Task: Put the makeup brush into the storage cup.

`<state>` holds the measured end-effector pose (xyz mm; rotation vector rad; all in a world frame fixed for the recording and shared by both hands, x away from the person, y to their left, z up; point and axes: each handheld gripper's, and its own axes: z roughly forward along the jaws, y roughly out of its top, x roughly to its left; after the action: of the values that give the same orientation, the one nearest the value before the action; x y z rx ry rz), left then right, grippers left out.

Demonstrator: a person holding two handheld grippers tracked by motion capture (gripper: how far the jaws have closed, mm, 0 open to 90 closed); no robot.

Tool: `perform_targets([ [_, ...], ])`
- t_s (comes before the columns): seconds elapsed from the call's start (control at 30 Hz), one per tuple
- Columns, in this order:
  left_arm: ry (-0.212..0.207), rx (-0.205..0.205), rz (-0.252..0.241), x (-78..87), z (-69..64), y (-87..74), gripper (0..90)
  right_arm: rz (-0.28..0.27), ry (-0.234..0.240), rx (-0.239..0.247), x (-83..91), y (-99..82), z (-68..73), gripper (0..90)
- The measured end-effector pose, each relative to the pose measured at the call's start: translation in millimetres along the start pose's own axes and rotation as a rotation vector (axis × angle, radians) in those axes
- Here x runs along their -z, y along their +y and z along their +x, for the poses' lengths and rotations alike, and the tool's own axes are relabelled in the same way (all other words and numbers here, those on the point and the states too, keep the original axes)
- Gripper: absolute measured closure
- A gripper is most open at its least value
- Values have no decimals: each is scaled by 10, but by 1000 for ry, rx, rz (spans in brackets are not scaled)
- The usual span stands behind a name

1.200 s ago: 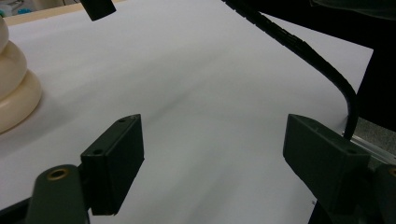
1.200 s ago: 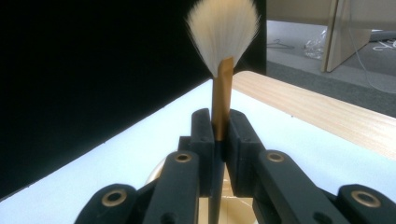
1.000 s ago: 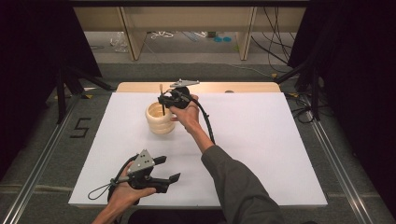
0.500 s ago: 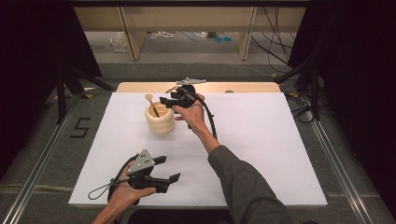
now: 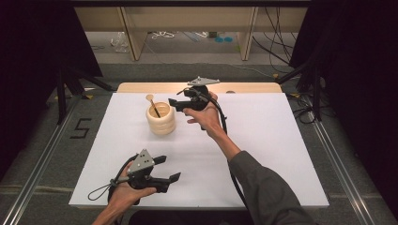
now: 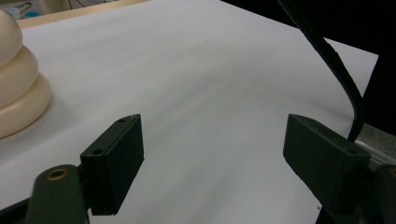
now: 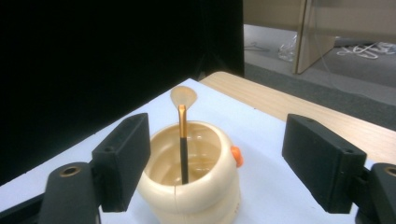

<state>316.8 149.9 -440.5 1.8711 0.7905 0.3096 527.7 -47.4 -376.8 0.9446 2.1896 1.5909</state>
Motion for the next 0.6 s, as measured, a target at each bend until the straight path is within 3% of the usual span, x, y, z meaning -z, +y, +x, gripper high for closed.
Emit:
perform_targets([
  [0.37, 7, 15, -19, 5, 20, 6, 180, -12, -6, 30, 430, -34, -22, 177],
  [0.6, 9, 13, -23, 3, 19, 3, 170, -17, 4, 48, 669, -96, 45, 178],
])
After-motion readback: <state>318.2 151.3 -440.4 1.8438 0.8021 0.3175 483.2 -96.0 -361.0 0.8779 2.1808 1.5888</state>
